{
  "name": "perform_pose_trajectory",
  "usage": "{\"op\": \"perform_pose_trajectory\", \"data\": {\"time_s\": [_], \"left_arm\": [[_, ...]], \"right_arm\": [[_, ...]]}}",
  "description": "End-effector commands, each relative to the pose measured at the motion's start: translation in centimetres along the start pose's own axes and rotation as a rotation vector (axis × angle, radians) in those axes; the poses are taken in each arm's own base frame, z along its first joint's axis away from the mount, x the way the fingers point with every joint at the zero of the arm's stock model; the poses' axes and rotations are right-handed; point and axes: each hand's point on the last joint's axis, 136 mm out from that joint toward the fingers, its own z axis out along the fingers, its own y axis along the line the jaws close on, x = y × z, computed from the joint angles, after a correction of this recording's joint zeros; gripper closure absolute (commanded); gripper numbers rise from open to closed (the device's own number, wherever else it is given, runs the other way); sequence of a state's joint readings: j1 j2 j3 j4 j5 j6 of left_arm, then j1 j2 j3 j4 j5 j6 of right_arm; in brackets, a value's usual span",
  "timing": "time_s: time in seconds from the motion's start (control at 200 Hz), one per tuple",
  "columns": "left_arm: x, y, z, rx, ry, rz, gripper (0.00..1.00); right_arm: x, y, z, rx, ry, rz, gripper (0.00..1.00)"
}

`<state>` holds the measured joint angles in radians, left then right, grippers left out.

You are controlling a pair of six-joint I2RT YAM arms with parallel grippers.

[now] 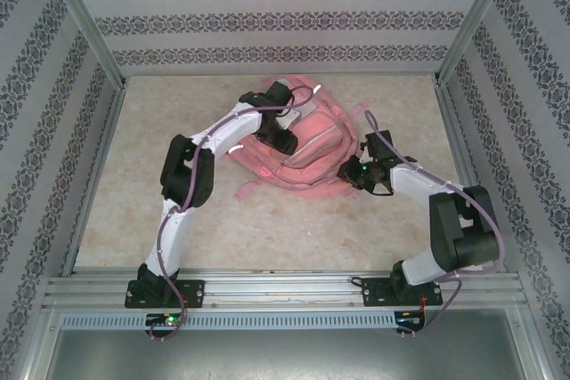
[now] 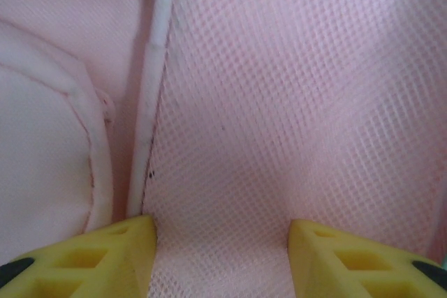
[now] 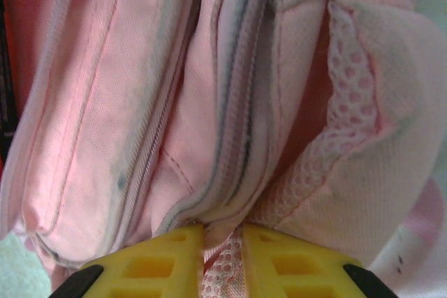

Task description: Pack the student bag

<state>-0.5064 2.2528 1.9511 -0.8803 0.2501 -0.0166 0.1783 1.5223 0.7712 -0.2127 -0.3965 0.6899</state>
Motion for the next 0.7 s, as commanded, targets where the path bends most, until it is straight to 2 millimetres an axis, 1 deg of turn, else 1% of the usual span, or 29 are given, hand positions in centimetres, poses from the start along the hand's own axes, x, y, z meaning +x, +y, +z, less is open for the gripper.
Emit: {"op": "perform_pose_trajectory", "data": {"time_s": [0.0,0.01,0.085,0.18,0.25,0.335,0.425,0.505,0.58,0.695], "left_arm": [[7.8,0.7,0.3,-0.005,0.194,-0.122,0.47],[7.9,0.7,0.0,-0.003,0.185,-0.129,0.47],[10.5,-0.2,-0.9,0.028,0.192,-0.198,0.48],[13.1,-2.0,-2.5,0.088,0.186,-0.271,0.49],[14.0,-2.8,-3.8,0.096,0.154,-0.268,0.49],[13.4,-2.7,-5.9,0.079,0.097,-0.236,0.48],[11.9,-2.8,-8.2,0.064,0.040,-0.132,0.47],[11.1,-3.4,-9.5,0.082,0.013,-0.005,0.47],[11.4,-4.6,-9.5,0.148,0.008,0.207,0.47],[12.7,-5.4,-8.3,0.176,0.017,0.522,0.45]], "right_arm": [[-2.2,0.8,0.7,-0.020,-0.032,-0.083,0.79],[-2.3,0.8,0.7,-0.021,-0.031,-0.087,0.79],[-2.7,1.1,1.2,-0.031,-0.027,-0.127,0.79],[-3.6,1.8,2.2,-0.054,-0.017,-0.179,0.79],[-4.3,2.6,2.8,-0.080,-0.009,-0.199,0.79],[-5.3,3.7,3.0,-0.111,-0.026,-0.200,0.78],[-6.3,4.7,2.2,-0.120,-0.051,-0.209,0.76],[-6.2,5.2,0.9,-0.117,-0.060,-0.234,0.75],[-5.4,5.3,-0.4,-0.110,-0.077,-0.257,0.74],[-3.0,5.3,-2.0,-0.114,-0.056,-0.286,0.73]]}}
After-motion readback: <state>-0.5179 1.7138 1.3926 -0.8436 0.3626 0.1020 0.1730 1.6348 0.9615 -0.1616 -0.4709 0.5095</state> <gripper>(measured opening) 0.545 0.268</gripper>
